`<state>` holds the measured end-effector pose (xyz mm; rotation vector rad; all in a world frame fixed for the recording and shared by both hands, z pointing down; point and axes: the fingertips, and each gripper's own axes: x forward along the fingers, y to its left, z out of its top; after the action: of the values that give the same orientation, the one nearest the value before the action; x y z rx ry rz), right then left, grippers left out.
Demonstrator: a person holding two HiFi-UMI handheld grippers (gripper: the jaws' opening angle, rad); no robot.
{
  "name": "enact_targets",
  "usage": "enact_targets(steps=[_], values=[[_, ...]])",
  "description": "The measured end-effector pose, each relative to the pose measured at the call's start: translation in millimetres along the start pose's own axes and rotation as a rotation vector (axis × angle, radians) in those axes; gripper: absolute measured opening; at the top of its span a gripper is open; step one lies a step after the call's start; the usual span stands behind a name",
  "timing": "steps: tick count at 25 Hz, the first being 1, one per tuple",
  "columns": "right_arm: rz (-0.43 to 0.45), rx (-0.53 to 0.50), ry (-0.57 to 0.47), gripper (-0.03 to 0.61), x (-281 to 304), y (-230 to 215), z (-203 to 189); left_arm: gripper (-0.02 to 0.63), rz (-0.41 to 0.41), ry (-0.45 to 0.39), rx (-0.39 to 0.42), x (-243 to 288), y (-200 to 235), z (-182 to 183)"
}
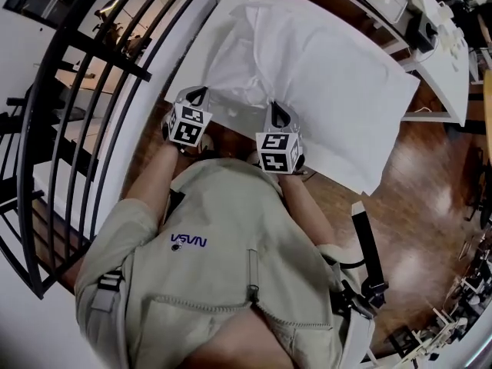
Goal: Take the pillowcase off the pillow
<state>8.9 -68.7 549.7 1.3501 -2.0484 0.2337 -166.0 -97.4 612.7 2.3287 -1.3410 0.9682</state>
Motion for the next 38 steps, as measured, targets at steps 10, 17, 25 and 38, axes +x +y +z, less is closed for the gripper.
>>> enact_targets(steps=[10, 17, 25, 38], values=[[-0.197, 0.136, 0.086, 0.006, -1, -12, -6, 0.307, -0.376, -0.266, 0.121, -31, -86, 85], [-0.192, 0.152, 0.044, 0.006, -11, 3, 15, 0.014, -0.438, -0.204, 0.256, -11, -89, 71], [-0.284, 0.201, 0.062, 0.006, -24, -28, 3, 0.008, -0.349, -0.21, 0.102, -14, -52, 66], [-0.073, 0.152, 0.112, 0.075, -12, -14, 6, 0.008, -0.34, -0.169, 0.058, -3, -50, 56]])
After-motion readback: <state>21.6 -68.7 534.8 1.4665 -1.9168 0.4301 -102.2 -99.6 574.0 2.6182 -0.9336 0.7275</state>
